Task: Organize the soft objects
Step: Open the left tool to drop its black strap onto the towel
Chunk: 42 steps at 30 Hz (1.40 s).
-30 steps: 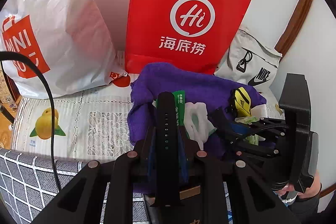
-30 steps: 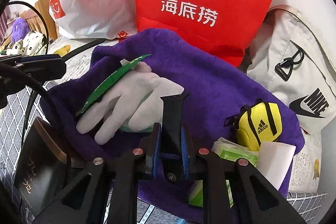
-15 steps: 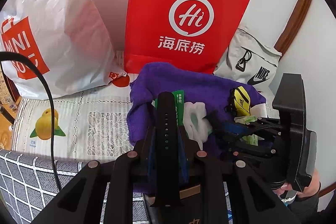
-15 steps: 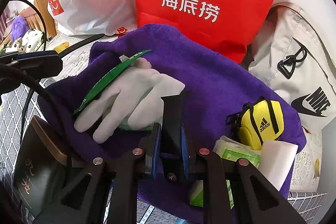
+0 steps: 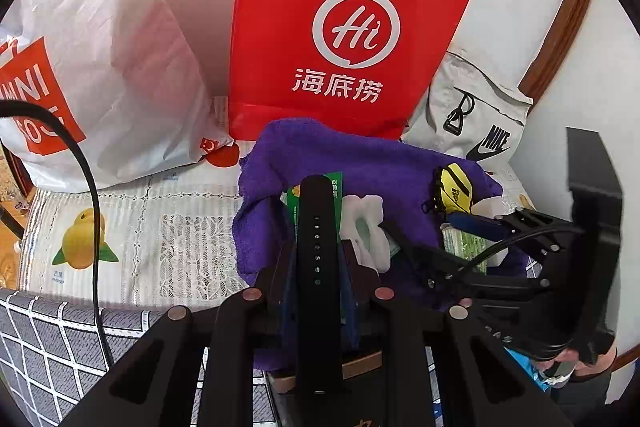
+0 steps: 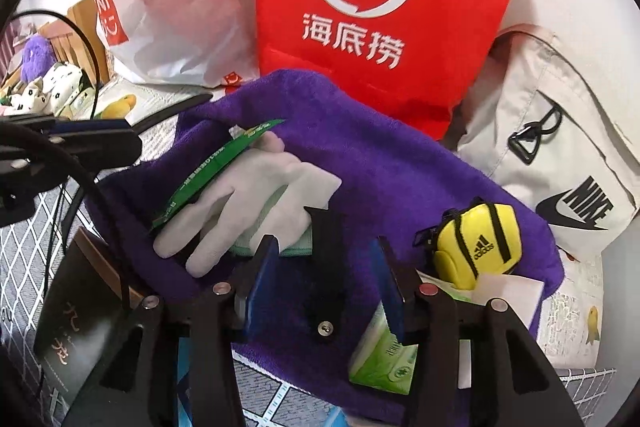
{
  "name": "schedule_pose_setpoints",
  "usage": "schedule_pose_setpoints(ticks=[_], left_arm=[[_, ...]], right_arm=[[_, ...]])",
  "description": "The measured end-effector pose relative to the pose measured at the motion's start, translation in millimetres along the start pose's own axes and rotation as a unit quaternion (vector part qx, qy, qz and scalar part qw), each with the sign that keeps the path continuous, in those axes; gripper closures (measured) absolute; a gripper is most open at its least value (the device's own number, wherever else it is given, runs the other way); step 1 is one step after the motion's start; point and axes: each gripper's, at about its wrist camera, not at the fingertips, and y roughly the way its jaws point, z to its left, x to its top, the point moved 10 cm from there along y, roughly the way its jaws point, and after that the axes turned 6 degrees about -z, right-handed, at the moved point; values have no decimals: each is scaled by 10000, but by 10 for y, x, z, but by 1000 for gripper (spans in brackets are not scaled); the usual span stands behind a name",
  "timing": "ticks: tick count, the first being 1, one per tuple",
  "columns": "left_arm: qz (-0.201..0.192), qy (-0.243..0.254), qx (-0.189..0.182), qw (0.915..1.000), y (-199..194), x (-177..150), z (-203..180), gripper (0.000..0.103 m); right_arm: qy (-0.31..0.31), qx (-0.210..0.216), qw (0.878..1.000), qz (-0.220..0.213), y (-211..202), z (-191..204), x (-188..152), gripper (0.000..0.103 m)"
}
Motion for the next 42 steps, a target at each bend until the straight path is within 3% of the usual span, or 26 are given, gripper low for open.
schedule_pose_setpoints(ticks=[13,32,34,36,42], left_arm=[[283,298,-276,9988,245,38,-339,83],[759,382,-305,9959,684,-9,-482,83],[784,287,-348,9959,683,-6,-475,72],[787,171,-326,9962,663,5,-455,46],[623,209,-235,9976,500,62,-448,45]], right_arm=[[554,-150,9980,-275,-436,-420,3,54],[527,-566,9966,-279,-668,-546,-152,54],[536,-552,9966,-278,-675,-541,-153,54],[534,-551,9967,-280,-681,-539,-153,54],[539,-526,9967,-299,-730,-508,-162,54]])
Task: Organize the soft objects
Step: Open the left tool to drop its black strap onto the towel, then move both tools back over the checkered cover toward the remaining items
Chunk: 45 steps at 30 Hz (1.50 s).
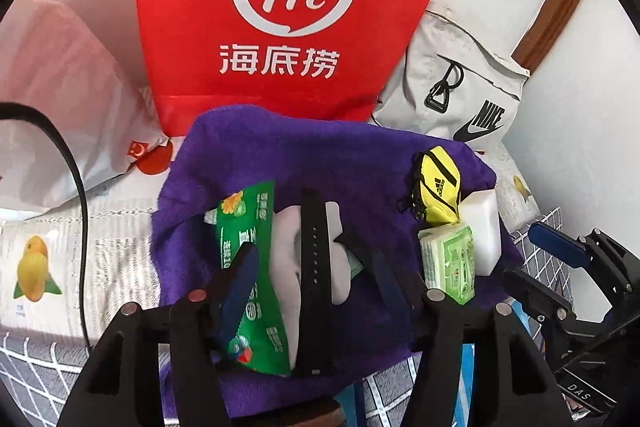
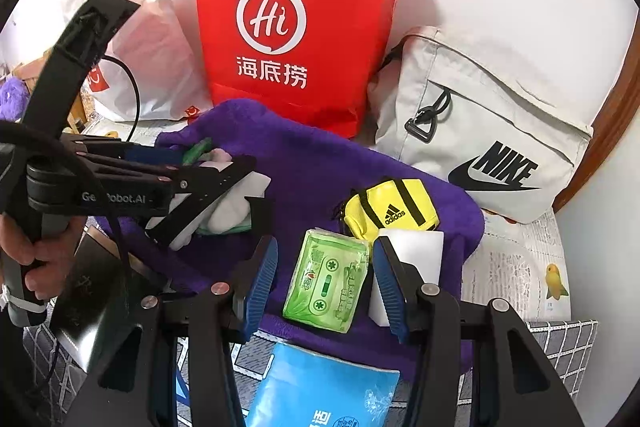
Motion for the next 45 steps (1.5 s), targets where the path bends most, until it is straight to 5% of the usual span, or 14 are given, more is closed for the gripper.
schedule_pose_setpoints(ticks=[21,32,36,45], left_arm=[[-479,284,268,9981,-1300,-465,-71,42],[-442,24,428,9981,-1786,-1286,36,39],[-488,-207,497,9974,-1888,-1566,168,36],[-609,-455,909,9930,-2070,-1949,455,31]], right_arm=[[44,247,9988,-431,-1058,385,-142,48],[76,749,9964,-378,-1516,940,-805,40],[106,1017,9946,-199,-1477,1193,-1141,31],[71,1082,9938,233,-1164,1691,-1604,31]])
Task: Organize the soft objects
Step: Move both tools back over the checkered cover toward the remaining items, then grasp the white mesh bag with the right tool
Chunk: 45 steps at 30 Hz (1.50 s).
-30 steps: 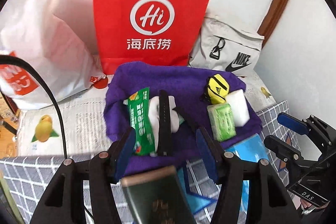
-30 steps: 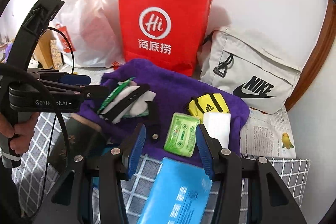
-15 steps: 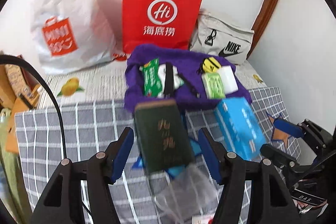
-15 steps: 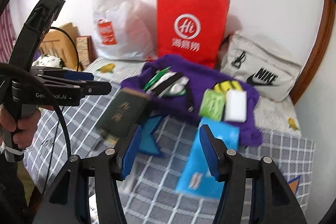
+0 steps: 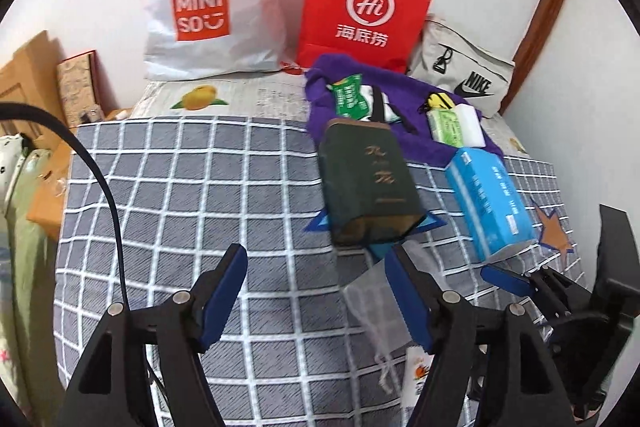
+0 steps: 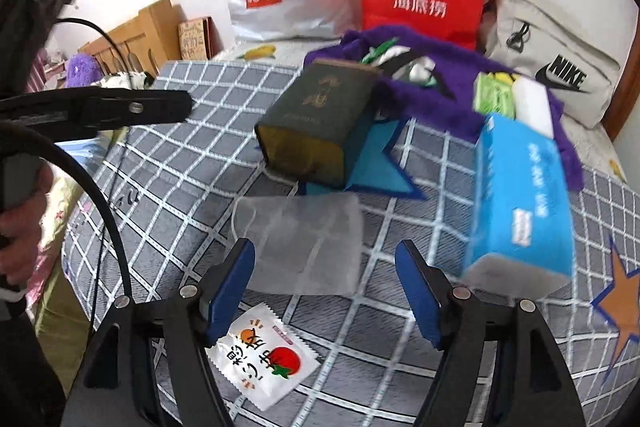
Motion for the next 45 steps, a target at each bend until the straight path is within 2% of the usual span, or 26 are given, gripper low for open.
schedule_pose_setpoints(ticks=[4,9,14,17,19,21,23,29,39,45], left_arm=[[36,-79,-21,10000,-6,-82,36,31],[126,-44,-86,9999,57,-115,-33,30],[188,32,-153,9997,100,-156,-129,30],[219,83,-142,9996,121,-176,-164,30],[229,72,-160,9996,130,-184,-171,30],[232,48,-135,9996,132,-192,-157,30],[234,38,-136,9996,124,-202,-140,30],[245,-48,-75,9997,118,-218,-54,30],[324,-59,-29,9995,147,-268,-15,30],[435,10,-6,9991,203,-324,-38,30]], right_arm=[[143,-148,9997,108,178,-5,-87,30],[264,-118,9990,333,393,-16,-168,30],[265,-98,9989,366,527,22,-231,32],[33,-248,9994,258,533,50,-242,41],[-36,-248,9995,209,519,64,-241,52],[-26,-210,9996,193,498,68,-241,71],[-31,-156,9997,200,477,83,-244,81],[-10,-105,9998,179,478,80,-245,93],[-2,-67,9997,227,395,94,-260,95],[104,29,9999,-1,124,45,-162,95]])
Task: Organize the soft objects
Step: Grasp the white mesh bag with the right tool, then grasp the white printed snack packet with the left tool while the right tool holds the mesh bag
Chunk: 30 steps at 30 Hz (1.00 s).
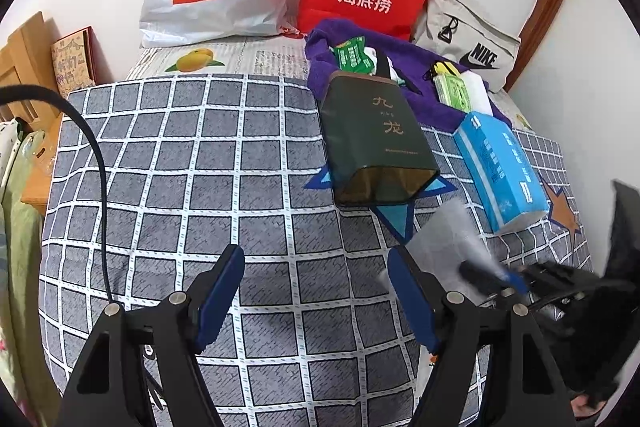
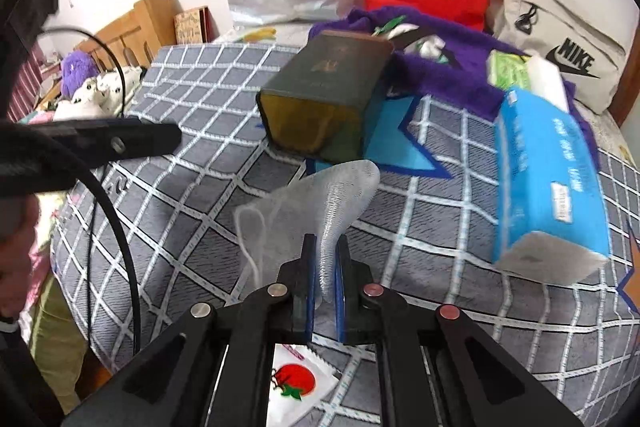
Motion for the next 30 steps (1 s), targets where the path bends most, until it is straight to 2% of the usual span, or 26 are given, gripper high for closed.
schedule_pose_setpoints(ticks=[3,13,19,30], left_arm=[[53,75,-26,10000,37,-30,-66,30],[271,324,-62,9991,201,-127,-311,30],[369,458,-106,9982,276,-185,-437,30],[465,563,-119,9973,339,-239,-509,30]], right_arm=[[78,-162,9998,-126,-146,-135,51,95],[306,-1105,9927,-379,-465,-763,135,95],[418,-1186,9914,-367,-509,-903,71,95],[403,-1149,9916,-427,-567,-883,73,95]])
